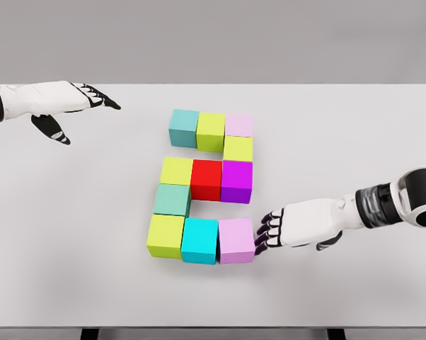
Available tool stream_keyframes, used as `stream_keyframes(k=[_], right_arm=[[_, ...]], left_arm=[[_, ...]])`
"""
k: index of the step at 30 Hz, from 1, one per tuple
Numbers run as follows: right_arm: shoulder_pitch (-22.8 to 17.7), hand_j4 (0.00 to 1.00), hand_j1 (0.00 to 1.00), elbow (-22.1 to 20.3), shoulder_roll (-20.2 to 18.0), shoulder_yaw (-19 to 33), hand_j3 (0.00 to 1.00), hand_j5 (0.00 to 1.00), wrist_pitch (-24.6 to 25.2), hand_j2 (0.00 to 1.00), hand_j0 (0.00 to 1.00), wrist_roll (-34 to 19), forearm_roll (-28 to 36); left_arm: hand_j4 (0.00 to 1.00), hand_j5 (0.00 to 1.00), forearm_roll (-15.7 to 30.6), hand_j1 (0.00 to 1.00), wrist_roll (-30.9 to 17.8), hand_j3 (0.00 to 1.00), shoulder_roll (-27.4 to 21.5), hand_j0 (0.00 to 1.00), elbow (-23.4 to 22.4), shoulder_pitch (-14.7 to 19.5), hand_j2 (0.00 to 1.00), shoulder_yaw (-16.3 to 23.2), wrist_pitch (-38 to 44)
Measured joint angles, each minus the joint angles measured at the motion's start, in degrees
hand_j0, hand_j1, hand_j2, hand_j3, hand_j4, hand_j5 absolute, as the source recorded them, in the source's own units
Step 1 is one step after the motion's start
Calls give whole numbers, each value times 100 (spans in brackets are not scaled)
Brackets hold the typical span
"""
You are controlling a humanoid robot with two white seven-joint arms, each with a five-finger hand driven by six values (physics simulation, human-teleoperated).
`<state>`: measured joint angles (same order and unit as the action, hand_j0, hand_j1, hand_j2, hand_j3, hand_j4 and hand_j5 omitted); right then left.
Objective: Assemble the squares on the desktop into the number 2
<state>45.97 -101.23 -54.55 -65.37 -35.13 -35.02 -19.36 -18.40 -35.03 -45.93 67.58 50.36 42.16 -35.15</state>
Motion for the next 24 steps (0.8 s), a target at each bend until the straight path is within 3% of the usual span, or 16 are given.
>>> stream_keyframes(k=[3,18,22,24], right_arm=[[35,100,100,0,10,-3,100,100,0,100,100,0,5],[79,100,100,13,-9,-32,100,100,0,100,100,0,88],[35,100,100,27,-117,217,100,100,-1,100,100,0,84],[-211,100,100,52,-255,570,100,100,-5,100,100,-1,97]], left_arm=[[100,100,18,100,0,100,31,100,0,-167,100,11,-2],[100,100,51,100,0,100,57,100,1,-167,100,11,0],[100,100,52,100,0,100,54,100,1,-167,100,9,0],[100,100,53,100,0,100,54,100,1,-167,100,8,1]])
